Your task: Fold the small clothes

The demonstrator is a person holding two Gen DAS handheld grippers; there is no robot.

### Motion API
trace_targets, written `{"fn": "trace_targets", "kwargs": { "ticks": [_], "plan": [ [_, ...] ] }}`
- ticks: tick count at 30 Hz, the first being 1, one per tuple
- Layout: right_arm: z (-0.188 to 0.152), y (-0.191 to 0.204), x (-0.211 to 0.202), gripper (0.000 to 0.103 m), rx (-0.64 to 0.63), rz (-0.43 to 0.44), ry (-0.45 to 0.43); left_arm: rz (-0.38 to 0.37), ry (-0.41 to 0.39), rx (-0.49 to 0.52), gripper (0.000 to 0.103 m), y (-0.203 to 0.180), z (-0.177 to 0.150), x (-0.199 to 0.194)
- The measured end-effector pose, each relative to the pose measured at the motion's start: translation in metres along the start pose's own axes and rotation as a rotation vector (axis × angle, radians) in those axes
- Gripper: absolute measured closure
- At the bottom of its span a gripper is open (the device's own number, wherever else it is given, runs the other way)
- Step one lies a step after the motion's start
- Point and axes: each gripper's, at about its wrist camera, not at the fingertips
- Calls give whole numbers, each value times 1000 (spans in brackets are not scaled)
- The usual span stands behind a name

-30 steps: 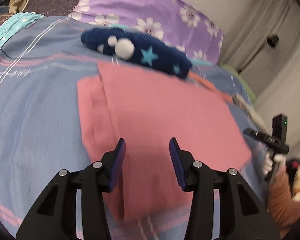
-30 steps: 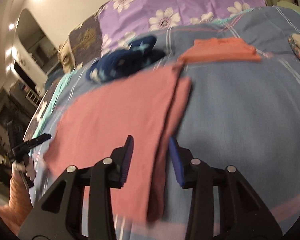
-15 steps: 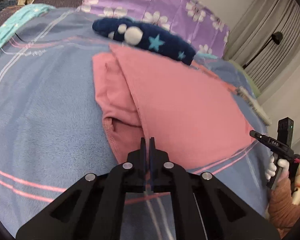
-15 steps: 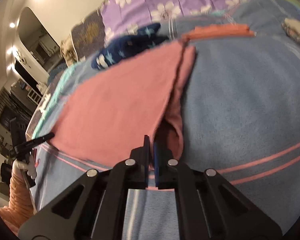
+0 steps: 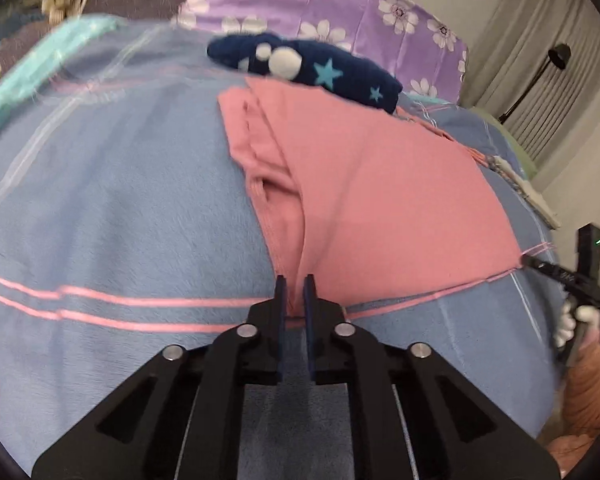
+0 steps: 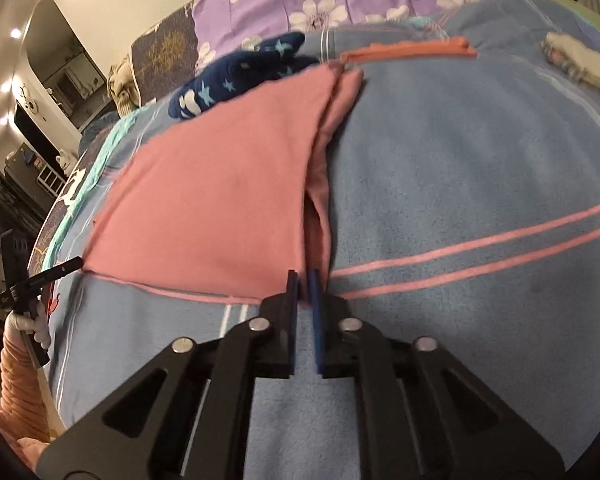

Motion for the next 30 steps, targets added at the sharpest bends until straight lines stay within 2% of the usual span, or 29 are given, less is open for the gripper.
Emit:
{"fn": "trace_targets", "kwargs": {
  "ticks": [2, 5, 6, 7, 9, 10, 11, 13, 18, 19, 22, 25, 27, 30],
  "plan": [
    [5, 12, -9, 92, -33, 5, -41, -21, -45, 28, 94, -11, 7, -10],
    [10, 25, -7, 92, -64, 46, -67, -106, -91, 83, 91, -40, 16, -12],
    [10, 29, -2, 92, -73, 46, -57, -117, -84, 101, 85, -47, 16, -8],
    [7, 31, 5, 92, -82, 30, -38, -112, -60, 125, 79, -56, 15, 3],
    [-2, 26, 26, 92, -77, -55, 33, -72, 5, 140, 78, -61, 8, 29],
    [-8, 20, 35, 95, -66, -82, 55, -34, 59, 129, 78, -57, -1, 47],
    [-14, 16, 32, 95, -57, -55, 17, -31, 52, 123, 78, -54, -8, 53],
    [-13, 12, 27, 95, -30, -32, 24, -58, 22, 120, 78, -51, -9, 47],
    [-4, 11, 17, 94, -39, -20, 10, 3, 34, 152, 78, -65, -1, 44],
    [0, 9, 13, 92, -32, -12, -4, -11, 23, 161, 78, -71, 4, 41],
    [20, -1, 4, 90, -6, -25, -37, -93, -7, 223, 78, -111, 17, 36],
    [50, -22, 5, 89, 23, -31, -43, -181, 14, 327, 77, -175, 22, 45],
    [66, -42, 12, 88, 71, -21, -23, -207, 33, 381, 76, -213, 22, 58],
    [83, -65, 25, 88, 117, 9, 8, -191, 34, 433, 59, -268, 19, 87]
  ]
}}
Point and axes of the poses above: each gripper's, at about its wrist camera, not at the fingertips, and x roughly the way its jaws point, y to its left, z to its top, and after that the axes turned 2 degrees about y, right-handed
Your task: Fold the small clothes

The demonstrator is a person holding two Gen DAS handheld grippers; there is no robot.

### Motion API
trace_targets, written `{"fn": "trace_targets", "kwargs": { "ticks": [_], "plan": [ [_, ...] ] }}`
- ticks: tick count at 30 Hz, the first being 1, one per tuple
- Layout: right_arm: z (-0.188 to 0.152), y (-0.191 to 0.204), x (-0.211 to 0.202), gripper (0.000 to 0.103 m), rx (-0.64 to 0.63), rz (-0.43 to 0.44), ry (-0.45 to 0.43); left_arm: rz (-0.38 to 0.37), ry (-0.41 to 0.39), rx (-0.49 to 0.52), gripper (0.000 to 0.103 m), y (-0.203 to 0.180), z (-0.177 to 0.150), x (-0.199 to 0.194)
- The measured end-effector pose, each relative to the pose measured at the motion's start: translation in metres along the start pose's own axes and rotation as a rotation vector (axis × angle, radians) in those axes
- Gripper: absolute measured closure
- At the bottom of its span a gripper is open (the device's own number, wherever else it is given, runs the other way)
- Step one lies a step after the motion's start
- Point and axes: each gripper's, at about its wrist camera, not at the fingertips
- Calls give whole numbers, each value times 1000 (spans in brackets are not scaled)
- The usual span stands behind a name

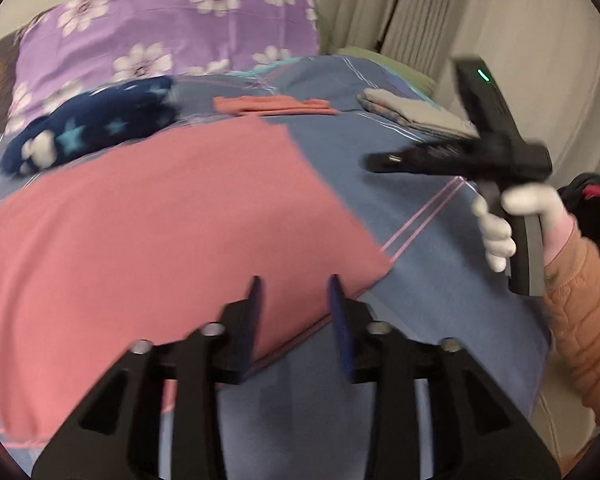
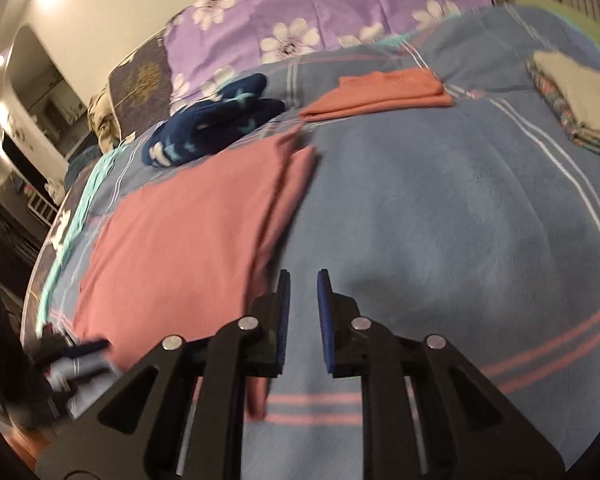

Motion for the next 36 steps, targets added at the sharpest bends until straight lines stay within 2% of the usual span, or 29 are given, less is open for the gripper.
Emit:
{"fn": "trace_targets", "kwargs": {
  "ticks": [2, 4, 9, 13, 14, 16, 18, 24, 27, 30, 33, 35, 36],
  "plan": [
    [10, -6, 8, 86, 1, 20, 15, 35, 29, 2, 57, -23, 10, 25],
    [23, -8, 17, 81, -10, 57, 24, 35, 63, -8, 57, -36, 17, 45],
    [50, -5, 42, 77, -22, 102, 45, 118, 84, 16, 57, -53, 29, 70],
    [66, 1, 67, 72, -37, 100, 86, 99, 114, -32, 58, -49, 33, 82],
    [68, 2, 71, 72, -37, 102, 89, 104, 114, -28, 60, -49, 32, 83],
    [71, 2, 78, 71, -39, 104, 94, 122, 115, -35, 77, -46, 31, 84],
    [74, 1, 83, 71, -35, 107, 92, 131, 116, -47, 89, -40, 30, 84],
    [86, -6, 96, 71, 22, 158, 83, 94, 116, -45, 96, -37, 23, 81],
    [95, -4, 97, 99, 16, 178, 64, 86, 110, -40, 98, -39, 23, 81],
    [100, 3, 80, 100, -13, 239, -21, 46, 103, -42, 99, -39, 22, 80],
    [100, 13, 80, 100, -66, 181, -25, 19, 117, -42, 99, -40, 22, 81],
    [99, 13, 84, 100, -76, 162, -22, 17, 126, -37, 93, -42, 25, 83],
    [98, 11, 86, 100, -67, 164, -19, 16, 130, -27, 84, -43, 27, 85]
  ]
}}
Point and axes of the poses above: each gripper's, at about its wrist camera, not at the fingertips, and x roughly the way its jaws point, y to its left, z to its top, and after that the axes turned 2 degrees about y, right-handed
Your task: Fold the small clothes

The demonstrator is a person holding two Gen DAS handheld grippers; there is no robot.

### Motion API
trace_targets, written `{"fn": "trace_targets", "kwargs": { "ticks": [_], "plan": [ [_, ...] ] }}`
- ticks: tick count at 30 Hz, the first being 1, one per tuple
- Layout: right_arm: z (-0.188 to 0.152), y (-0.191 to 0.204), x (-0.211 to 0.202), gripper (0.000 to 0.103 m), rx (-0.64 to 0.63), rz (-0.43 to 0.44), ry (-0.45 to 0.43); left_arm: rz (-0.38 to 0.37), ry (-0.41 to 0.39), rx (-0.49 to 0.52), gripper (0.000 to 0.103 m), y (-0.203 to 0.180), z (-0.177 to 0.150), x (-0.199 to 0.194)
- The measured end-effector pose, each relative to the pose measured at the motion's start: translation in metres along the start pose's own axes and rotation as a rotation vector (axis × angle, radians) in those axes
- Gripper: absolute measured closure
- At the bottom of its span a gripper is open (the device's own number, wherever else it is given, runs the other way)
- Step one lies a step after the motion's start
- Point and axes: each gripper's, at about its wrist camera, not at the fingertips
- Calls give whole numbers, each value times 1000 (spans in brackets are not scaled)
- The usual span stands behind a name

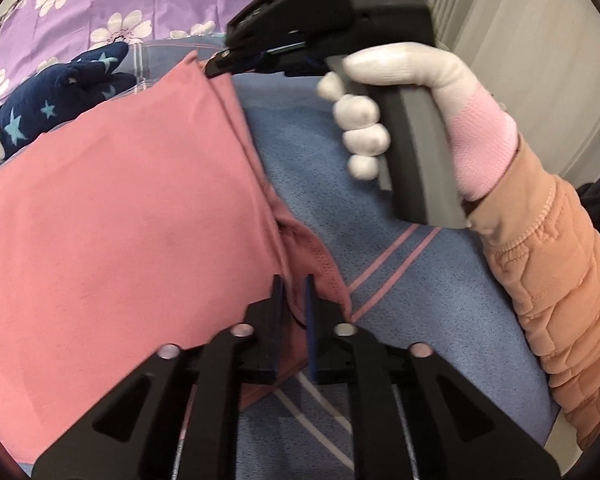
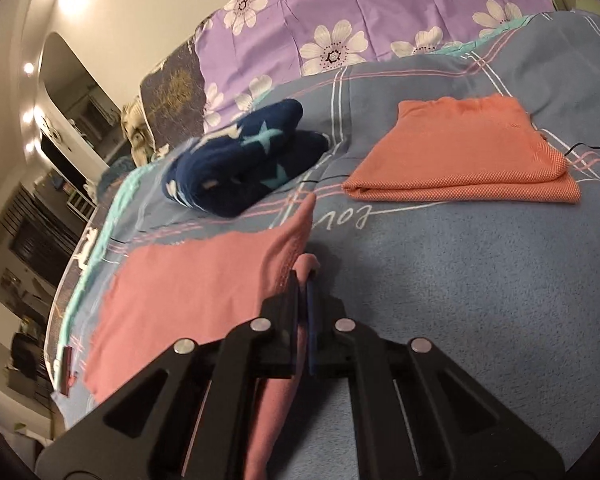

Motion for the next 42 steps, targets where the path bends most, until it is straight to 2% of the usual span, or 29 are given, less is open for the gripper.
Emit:
{"fn": "trace_targets", "kwargs": {
  "ticks": [1, 3, 5, 6, 8, 11, 12, 14, 16, 17, 19, 20, 23, 24, 25, 26, 27, 31, 32, 33, 35, 38, 39, 40, 41, 42],
  "plan": [
    [-1, -2, 1, 100, 7, 4, 1, 6, 1, 18, 79, -4, 0, 0],
    [-1, -6, -1, 100, 23, 11, -2, 39, 3, 64, 79, -12, -1, 3],
    [-1, -3, -6, 100, 17, 12, -22, 38, 5, 72, 94, -13, -2, 2],
    [-1, -1, -8, 100, 7, 1, -36, -7, 10, 62, 102, -11, -2, 1],
    [1, 3, -7, 100, -13, -48, -56, -35, 13, 61, 102, -12, -3, 0],
    [-3, -6, 18, 100, -27, -139, -5, -14, 10, 97, 102, -18, -5, 2],
    [-7, -11, 25, 100, -21, -142, 8, -20, 9, 97, 102, -17, -5, 1],
    [-6, -16, 17, 100, 13, -118, -13, -29, 5, 96, 102, -16, -6, 0],
    [-3, -16, 2, 90, 35, -154, -48, -34, -1, 96, 102, -15, -6, 0],
    [-2, -13, -9, 90, 20, -172, -71, -35, -2, 97, 102, -15, -6, 0],
    [-4, -4, -25, 90, -15, -124, -82, -37, -5, 99, 102, -16, -8, 0],
    [-8, 3, -31, 90, -38, -61, -65, -40, -5, 97, 101, -18, -8, 2],
    [-26, 26, -28, 90, -111, 68, 31, -63, -7, 78, 101, -12, -8, 3],
    [-33, 32, -20, 90, -136, 52, 67, -69, -8, 73, 101, -11, -9, 2],
    [-40, 35, -12, 90, -159, -2, 94, -75, -9, 68, 101, -10, -9, 2],
    [-50, 36, 4, 88, -192, -113, 120, -77, -12, 65, 100, -10, -10, 2],
    [-59, 36, 12, 93, -217, -150, 99, -74, -16, 64, 100, -11, -11, 0],
    [-65, 44, 11, 97, -246, -216, 40, -88, -24, 54, 99, -10, -18, -9],
    [-66, 46, 13, 97, -261, -235, 40, -98, -27, 49, 97, -9, -21, -14],
    [-66, 49, 14, 97, -271, -247, 38, -120, -25, 41, 91, -7, -24, -18],
    [-68, 53, 15, 97, -299, -284, 34, -156, -25, 18, 87, 1, -35, -31],
    [-73, 62, 9, 97, -342, -354, 21, -138, -49, -40, 85, 31, -64, -60],
    [-72, 64, 7, 92, -354, -396, 18, -130, -59, -65, 85, 42, -72, -69],
    [-74, 68, 4, 78, -367, -453, 14, -110, -80, -112, 85, 63, -85, -84],
    [-76, 72, 3, 71, -387, -518, 12, -80, -101, -155, 85, 82, -98, -98],
    [-77, 77, 1, 67, -407, -547, 13, -55, -117, -189, 85, 98, -107, -108]
  ]
}}
Point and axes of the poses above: each gripper's, at about its wrist camera, not at the fingertips, and x roughly the way its jaws point, y to its left, z to its top, and after that the axes turned 2 degrees about y, right-handed
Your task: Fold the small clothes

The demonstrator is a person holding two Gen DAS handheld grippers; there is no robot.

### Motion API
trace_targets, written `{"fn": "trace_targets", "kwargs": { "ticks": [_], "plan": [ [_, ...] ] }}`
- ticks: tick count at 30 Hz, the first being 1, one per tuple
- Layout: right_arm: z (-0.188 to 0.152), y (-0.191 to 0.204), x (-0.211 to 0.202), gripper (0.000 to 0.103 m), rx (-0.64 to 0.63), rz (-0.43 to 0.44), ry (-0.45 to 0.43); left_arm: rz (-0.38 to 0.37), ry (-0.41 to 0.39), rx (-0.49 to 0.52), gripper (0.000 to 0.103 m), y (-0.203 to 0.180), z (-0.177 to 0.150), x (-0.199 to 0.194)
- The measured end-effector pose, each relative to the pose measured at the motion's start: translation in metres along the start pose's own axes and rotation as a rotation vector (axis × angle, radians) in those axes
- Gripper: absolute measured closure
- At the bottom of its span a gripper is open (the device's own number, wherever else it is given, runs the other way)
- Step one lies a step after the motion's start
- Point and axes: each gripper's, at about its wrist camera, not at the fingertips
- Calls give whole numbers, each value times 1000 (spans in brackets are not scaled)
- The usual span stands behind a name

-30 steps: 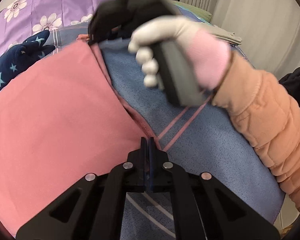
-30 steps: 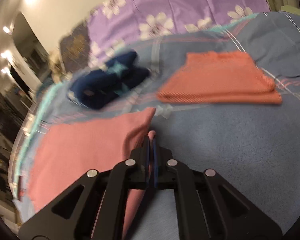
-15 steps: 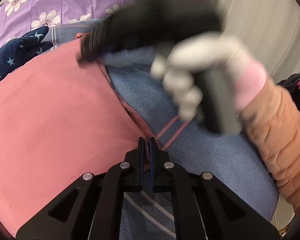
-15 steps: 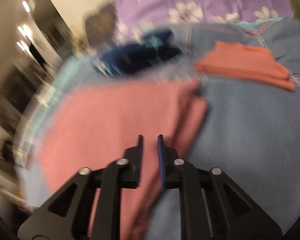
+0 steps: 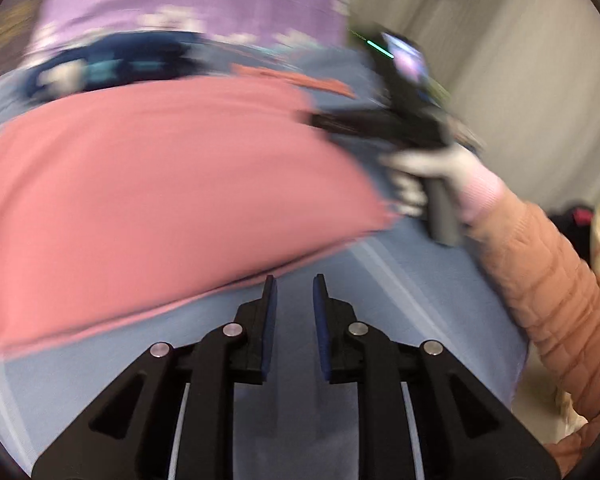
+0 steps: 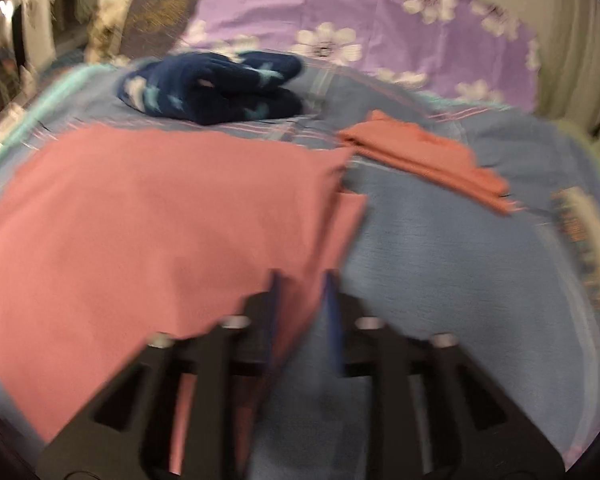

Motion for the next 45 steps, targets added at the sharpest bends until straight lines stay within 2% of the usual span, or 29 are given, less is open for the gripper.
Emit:
{"fn": "trace_targets", "kwargs": {
  "ticks": [3, 4, 6, 9, 13, 15, 18, 20, 22, 24, 29, 32, 35, 39, 42, 43, 44, 45],
  "plan": [
    [5, 7, -12, 67, -11, -17, 3, 118, -73, -139, 85, 71, -16, -43],
    [9, 12, -17, 67, -9, -11, -2, 178, -102, -193, 85, 100, -23, -61],
    [20, 30, -30, 67, -14, 42, -14, 255, -128, -253, 85, 133, -29, -78],
    [34, 68, -48, 67, -48, 110, -36, 301, -147, -315, 85, 177, -35, -96],
    [38, 142, -77, 67, -185, 229, -85, 263, -132, -308, 85, 201, -35, -96],
    [31, 190, -94, 66, -315, 283, -115, 222, -115, -296, 84, 206, -32, -89],
    [21, 240, -109, 65, -445, 315, -130, 171, -95, -263, 78, 203, -33, -81],
    [20, 259, -111, 65, -482, 338, -112, 133, -102, -249, 72, 200, -31, -78],
    [26, 270, -107, 65, -485, 353, -92, 70, -100, -249, 70, 202, -28, -74],
    [38, 275, -99, 65, -458, 361, -72, 43, -96, -252, 70, 202, -27, -70],
    [87, 285, -63, 63, -305, 420, 1, -69, -86, -260, 70, 197, -31, -62],
    [113, 307, -39, 63, -296, 391, 16, -71, -87, -254, 74, 195, -32, -61],
    [134, 332, -11, 63, -292, 356, 46, -95, -97, -311, 85, 205, -35, -62],
    [148, 353, 17, 63, -276, 309, 80, -131, -131, -391, 86, 222, -38, -66],
    [155, 360, 37, 63, -243, 332, 121, -150, -139, -419, 86, 229, -34, -61],
    [155, 364, 42, 63, -247, 350, 130, -154, -138, -414, 91, 229, -33, -59],
    [155, 368, 49, 64, -267, 351, 146, -152, -130, -408, 99, 228, -32, -55],
    [155, 371, 52, 80, -284, 323, 141, -148, -128, -405, 99, 226, -33, -55]
  ]
}}
Point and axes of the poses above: each gripper's, at about its wrist camera, not at the fingertips, and x roughly the way its jaws point, y to its left, z to its top, and after that the axes turned 2 degrees about y, right-handed
